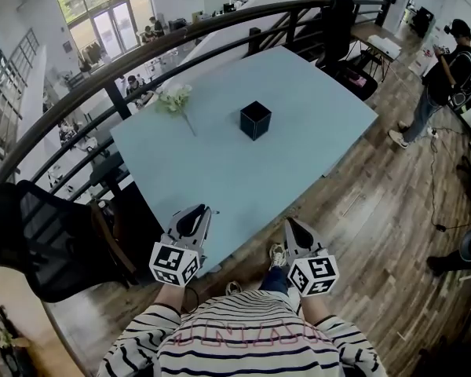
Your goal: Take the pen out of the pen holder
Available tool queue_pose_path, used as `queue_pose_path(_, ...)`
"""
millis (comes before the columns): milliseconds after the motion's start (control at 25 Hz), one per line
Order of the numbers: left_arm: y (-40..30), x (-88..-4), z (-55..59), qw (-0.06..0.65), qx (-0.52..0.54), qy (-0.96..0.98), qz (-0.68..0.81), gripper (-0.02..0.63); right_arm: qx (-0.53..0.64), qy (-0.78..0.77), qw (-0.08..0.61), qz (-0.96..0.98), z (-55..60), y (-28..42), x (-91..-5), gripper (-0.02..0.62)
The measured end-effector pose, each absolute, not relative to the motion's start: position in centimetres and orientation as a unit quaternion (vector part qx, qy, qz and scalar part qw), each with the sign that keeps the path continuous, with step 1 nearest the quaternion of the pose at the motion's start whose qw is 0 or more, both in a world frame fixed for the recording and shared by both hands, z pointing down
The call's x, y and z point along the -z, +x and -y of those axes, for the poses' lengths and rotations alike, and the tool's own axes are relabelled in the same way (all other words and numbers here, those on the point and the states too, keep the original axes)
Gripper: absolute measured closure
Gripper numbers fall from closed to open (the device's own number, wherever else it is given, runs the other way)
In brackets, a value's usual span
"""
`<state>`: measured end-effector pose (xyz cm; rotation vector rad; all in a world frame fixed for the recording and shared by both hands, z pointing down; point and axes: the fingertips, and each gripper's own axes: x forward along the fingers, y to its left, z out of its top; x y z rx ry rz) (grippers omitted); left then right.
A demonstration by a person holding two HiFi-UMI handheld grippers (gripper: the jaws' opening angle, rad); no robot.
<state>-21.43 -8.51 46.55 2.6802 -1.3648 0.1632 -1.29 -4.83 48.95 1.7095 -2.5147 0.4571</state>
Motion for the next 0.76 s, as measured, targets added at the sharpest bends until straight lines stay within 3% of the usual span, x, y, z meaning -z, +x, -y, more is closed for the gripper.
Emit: queue_pose_path(760,-21.9,-46.5,6.9,0.069,-0.057,0.892,0.444,0.546,-0.152,0.565,0.041,0.810,3.3,-2.1,-48.6,0.569)
